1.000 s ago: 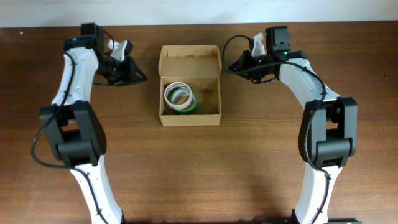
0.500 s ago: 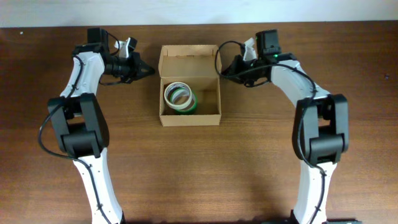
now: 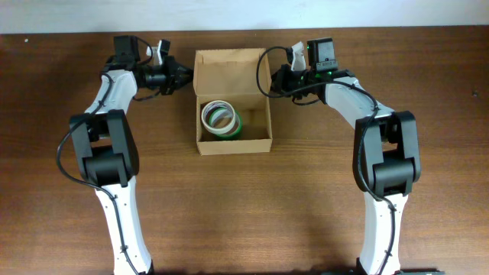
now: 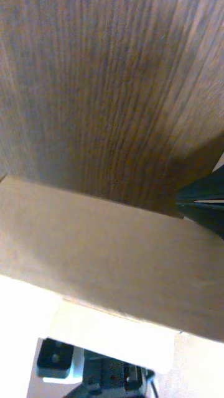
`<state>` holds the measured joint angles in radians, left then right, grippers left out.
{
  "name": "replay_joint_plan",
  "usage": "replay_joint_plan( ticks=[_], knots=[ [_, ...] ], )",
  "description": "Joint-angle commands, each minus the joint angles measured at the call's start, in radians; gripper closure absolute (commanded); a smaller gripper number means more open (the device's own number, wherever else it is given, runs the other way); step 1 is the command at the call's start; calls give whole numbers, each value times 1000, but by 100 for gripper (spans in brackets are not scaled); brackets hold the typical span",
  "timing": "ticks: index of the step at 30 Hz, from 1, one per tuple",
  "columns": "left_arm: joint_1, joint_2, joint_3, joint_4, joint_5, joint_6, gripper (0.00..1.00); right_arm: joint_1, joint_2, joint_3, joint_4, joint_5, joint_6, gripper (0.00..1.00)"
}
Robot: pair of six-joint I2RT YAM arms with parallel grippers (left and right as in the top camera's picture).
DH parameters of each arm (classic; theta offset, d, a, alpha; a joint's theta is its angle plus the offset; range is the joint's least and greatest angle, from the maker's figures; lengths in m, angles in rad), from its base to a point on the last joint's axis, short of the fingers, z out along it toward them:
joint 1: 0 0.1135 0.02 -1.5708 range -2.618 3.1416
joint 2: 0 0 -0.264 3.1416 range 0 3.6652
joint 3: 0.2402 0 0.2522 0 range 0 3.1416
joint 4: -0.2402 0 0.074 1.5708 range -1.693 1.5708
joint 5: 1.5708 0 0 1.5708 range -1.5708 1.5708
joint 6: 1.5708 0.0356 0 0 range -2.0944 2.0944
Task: Pack container
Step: 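Move both grippers to the box's raised lid flaps, then fold the lid down over the box with both grippers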
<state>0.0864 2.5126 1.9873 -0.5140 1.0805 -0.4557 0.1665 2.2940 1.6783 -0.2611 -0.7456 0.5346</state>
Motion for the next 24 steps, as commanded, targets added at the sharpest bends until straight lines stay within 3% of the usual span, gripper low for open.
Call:
replay_joint_plan(
  ticks=[1,9,24],
  knots=[
    [-22,55,7,70,78,-141,98,5,19,5,32,-53,24,96],
    [-45,75,19,180,140,-162,98,5,19,5,129,-176,24,96],
    [-35,-31,265,174,151,-158,98,2,9,77,183,-334,21,96]
  ],
)
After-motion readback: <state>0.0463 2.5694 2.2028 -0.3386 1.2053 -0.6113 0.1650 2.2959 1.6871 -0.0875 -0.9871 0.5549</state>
